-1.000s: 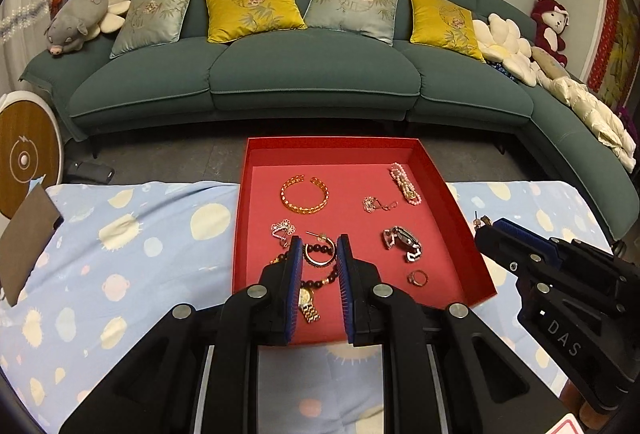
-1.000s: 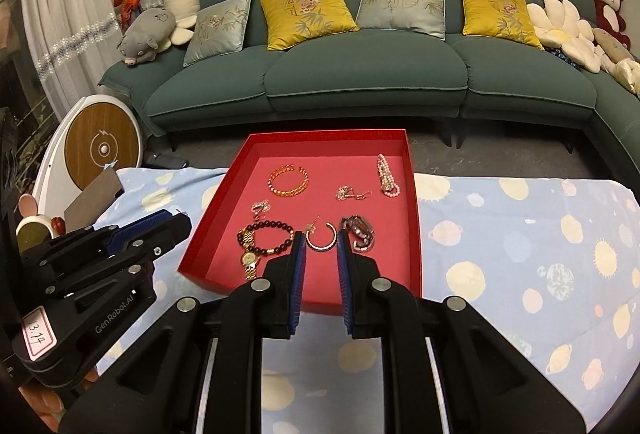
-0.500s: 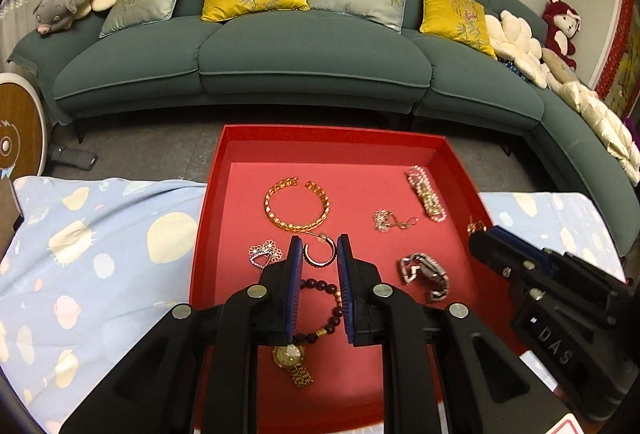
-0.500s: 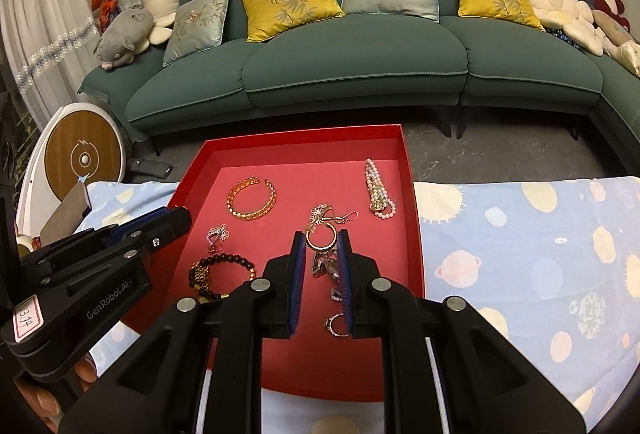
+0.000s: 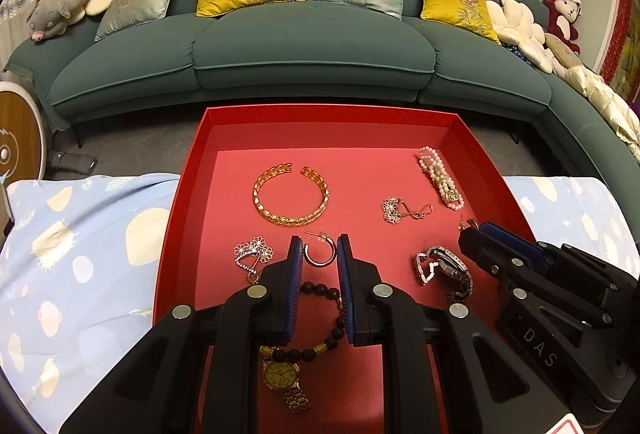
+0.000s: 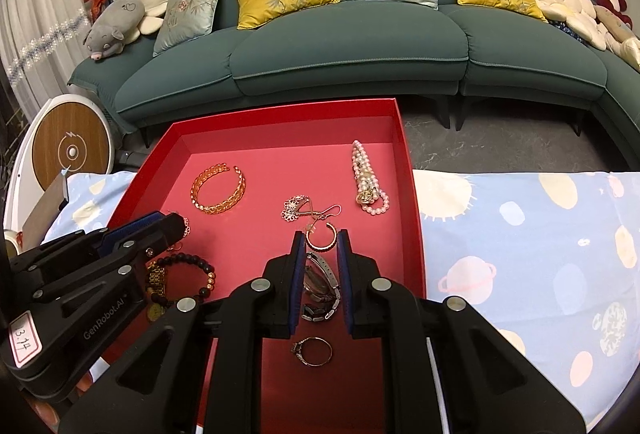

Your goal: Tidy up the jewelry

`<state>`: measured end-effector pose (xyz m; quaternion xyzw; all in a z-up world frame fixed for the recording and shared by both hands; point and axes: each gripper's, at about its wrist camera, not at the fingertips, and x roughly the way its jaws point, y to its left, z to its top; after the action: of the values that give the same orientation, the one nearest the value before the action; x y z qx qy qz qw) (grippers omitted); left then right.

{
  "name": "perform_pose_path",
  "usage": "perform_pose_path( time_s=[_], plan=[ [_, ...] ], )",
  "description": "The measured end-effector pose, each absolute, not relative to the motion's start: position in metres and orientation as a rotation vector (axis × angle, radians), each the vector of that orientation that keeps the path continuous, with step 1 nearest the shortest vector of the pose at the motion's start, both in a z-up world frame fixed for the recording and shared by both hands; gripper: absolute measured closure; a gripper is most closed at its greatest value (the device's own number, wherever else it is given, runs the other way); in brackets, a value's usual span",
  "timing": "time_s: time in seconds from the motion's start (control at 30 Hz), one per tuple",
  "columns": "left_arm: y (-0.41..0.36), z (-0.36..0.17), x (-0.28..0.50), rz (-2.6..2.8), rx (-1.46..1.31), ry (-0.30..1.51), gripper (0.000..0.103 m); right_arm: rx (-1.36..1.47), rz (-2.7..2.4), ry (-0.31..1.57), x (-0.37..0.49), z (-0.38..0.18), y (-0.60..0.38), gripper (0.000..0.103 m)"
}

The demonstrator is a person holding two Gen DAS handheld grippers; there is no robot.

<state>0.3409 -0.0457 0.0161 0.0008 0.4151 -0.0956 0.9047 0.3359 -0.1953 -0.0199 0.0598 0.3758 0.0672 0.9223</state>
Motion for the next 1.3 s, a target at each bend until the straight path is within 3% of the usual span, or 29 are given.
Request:
perform_pose_path(
  time_s=[0.4,0.47,0.53,0.7,0.77,0.83,1.07,1.3],
  plan=[
    [-0.044,0.009,0.346,-0.177,-0.004,0.860,0.085,0.107,0.149,0.767,0.343,-0.027,-0.190,0.088],
    [-0.044,0.009,0.344,-0.166,0.004,0.859,0.072,0.105,0.152,0.763,0.342,-0.027,-0.188,0.087],
    [-0.044,0.010,0.344,-0.158,0.007,0.850,0.067,0.107,0.151,0.760,0.342,-0.027,-0.188,0.087],
    [-0.042,0.016,0.340,-0.147,0.003,0.848,0.064,0.113,0.150,0.748,0.339,-0.023,-0.188,0.086],
    [-0.041,0.020,0.336,-0.143,0.006,0.847,0.064,0.121,0.148,0.740,0.338,-0.019,-0.189,0.081],
    [-0.041,0.028,0.330,-0.138,0.011,0.845,0.064,0.125,0.140,0.729,0.334,-0.014,-0.189,0.075],
    [-0.035,0.079,0.297,-0.121,0.016,0.805,0.064,0.136,0.122,0.702,0.310,0.026,-0.188,0.075],
    [-0.027,0.115,0.232,-0.103,0.045,0.767,0.049,0.111,0.115,0.676,0.257,0.067,-0.185,0.066]
  ],
)
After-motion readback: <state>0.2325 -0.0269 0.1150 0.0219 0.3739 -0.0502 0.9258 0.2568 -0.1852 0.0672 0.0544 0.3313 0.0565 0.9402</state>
